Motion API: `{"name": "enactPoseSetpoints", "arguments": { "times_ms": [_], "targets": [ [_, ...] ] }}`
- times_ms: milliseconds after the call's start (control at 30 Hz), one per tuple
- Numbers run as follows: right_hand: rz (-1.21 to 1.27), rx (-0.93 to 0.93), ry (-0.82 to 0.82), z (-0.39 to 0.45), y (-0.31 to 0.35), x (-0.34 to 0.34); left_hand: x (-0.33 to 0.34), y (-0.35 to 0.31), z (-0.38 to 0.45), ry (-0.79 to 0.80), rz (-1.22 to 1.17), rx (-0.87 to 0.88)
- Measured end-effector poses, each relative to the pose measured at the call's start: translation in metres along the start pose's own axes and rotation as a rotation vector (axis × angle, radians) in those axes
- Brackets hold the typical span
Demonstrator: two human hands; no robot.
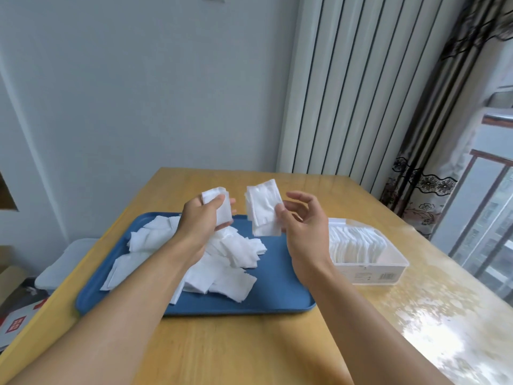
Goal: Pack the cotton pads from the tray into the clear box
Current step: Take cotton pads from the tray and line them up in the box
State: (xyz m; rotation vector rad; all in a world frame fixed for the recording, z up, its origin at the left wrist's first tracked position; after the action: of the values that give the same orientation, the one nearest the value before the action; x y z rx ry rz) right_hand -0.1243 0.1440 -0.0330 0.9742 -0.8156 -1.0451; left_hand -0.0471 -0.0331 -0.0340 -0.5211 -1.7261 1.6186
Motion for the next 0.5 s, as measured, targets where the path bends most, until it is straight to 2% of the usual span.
{"name": "enactPoseSetpoints", "arguments": {
  "times_ms": [100, 200, 333, 500],
  "targets": [
    [0.046, 0.194, 0.039, -0.002, -0.015, 0.004, 0.014, 0.000, -0.011, 0.159, -0.079, -0.163],
    [0.008, 0.208, 0.003, -0.005, -0.023, 0.003, 0.027, 0.001, -0.022, 0.342, -0.055, -0.197],
    [-0.020, 0.196, 0.033, -0.007, -0.021, 0.001, 0.028, 0.002, -0.024, 0.321, -0.013, -0.116],
    [-0.078, 0.163, 0.112, -0.010, -0.020, 0.002, 0.026, -0.001, -0.024, 0.323, -0.031, -0.111]
  ]
}}
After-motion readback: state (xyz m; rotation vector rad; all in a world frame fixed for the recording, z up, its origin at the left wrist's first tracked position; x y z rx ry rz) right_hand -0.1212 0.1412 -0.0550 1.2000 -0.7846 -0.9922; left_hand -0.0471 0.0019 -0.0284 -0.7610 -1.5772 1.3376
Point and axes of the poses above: each hand's wrist, its own z-axis towards the middle knuckle, its own x-axis out of the palm, y = z × x, the point moved 3 cm from there along z, towards the middle knuckle, and after that the axes turned 2 degrees about -z, right-handed, at the moved point
